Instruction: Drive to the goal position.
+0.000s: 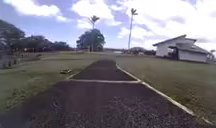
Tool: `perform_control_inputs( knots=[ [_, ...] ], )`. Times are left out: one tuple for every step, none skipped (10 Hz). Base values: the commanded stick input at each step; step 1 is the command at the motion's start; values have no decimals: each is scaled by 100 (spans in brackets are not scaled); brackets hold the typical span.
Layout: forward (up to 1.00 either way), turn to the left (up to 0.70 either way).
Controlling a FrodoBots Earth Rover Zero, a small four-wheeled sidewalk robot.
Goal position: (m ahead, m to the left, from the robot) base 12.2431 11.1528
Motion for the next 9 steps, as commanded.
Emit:
perform_control_inputs(
  knots=[
    [50, 0],
    [50, 0],
    [50, 0],
    [50, 0],
    [50, 0],
    [50, 0],
    [50, 0],
    [50, 0],
    [50, 0]
  ],
)
